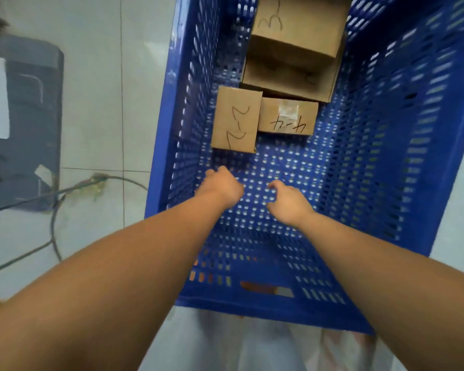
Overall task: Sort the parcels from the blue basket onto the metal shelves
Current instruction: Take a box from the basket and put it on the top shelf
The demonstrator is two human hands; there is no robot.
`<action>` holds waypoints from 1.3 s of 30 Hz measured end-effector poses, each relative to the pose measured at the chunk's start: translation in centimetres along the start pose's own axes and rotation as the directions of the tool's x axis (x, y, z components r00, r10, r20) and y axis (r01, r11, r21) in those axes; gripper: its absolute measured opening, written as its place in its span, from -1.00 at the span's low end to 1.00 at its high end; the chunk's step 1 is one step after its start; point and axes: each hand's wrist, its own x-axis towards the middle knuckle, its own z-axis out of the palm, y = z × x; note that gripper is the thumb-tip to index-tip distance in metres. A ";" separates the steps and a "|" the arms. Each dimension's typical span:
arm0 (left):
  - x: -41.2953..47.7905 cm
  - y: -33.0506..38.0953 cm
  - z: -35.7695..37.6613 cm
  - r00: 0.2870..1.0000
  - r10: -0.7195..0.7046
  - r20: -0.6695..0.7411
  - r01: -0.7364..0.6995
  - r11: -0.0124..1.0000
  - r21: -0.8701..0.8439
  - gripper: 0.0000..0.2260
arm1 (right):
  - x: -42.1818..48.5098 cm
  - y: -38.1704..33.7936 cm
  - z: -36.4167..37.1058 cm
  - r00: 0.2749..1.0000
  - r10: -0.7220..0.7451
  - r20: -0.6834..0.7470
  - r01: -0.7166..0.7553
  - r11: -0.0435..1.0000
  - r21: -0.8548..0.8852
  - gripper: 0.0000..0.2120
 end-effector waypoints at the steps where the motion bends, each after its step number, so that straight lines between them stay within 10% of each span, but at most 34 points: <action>1: 0.7 -0.1 0.6 1.000 -0.027 0.000 0.027 0.999 -0.022 -0.52 | 0.9 0.0 0.0 1.000 0.006 -0.003 -0.006 1.000 0.011 -0.52; 11: 6.5 -0.6 0.8 0.965 -0.066 -0.255 -0.053 0.900 -0.433 -0.31 | 7.0 -2.0 -1.3 0.981 -0.014 -0.194 0.085 0.929 0.361 -0.35; 21: 9.0 -0.5 1.5 0.982 0.027 -0.188 -0.144 0.754 -0.641 -0.15 | 8.1 -2.4 -1.1 0.996 0.038 -0.085 0.033 0.715 0.699 -0.29; 26: 7.1 -0.4 1.2 0.975 0.178 0.133 -0.074 0.825 -0.560 -0.58 | 7.7 -1.7 -1.8 0.977 0.171 -0.128 0.004 0.586 0.810 -0.24; 29: 6.6 0.1 1.2 0.966 0.247 -0.070 -0.257 0.926 -0.275 -0.77 | 7.2 -1.2 -2.1 0.927 0.288 -0.239 -0.028 0.690 0.723 -0.20; 33: 7.2 0.7 -0.8 0.862 0.211 -0.460 -0.318 0.933 -0.169 -0.49 | 6.8 -0.9 -2.2 0.879 0.128 -0.460 0.025 0.950 0.313 -0.10; 36: 7.7 1.4 -1.8 0.879 0.194 -0.436 -0.300 0.935 -0.188 -0.26 | 7.1 -1.5 -1.9 0.904 -0.044 -0.426 0.068 0.997 0.042 -0.01; 39: 8.4 2.1 -2.6 0.928 0.168 -0.333 -0.253 0.940 -0.228 -0.22 | 7.7 -3.1 -1.6 0.934 0.068 -0.352 0.055 0.944 0.326 -0.03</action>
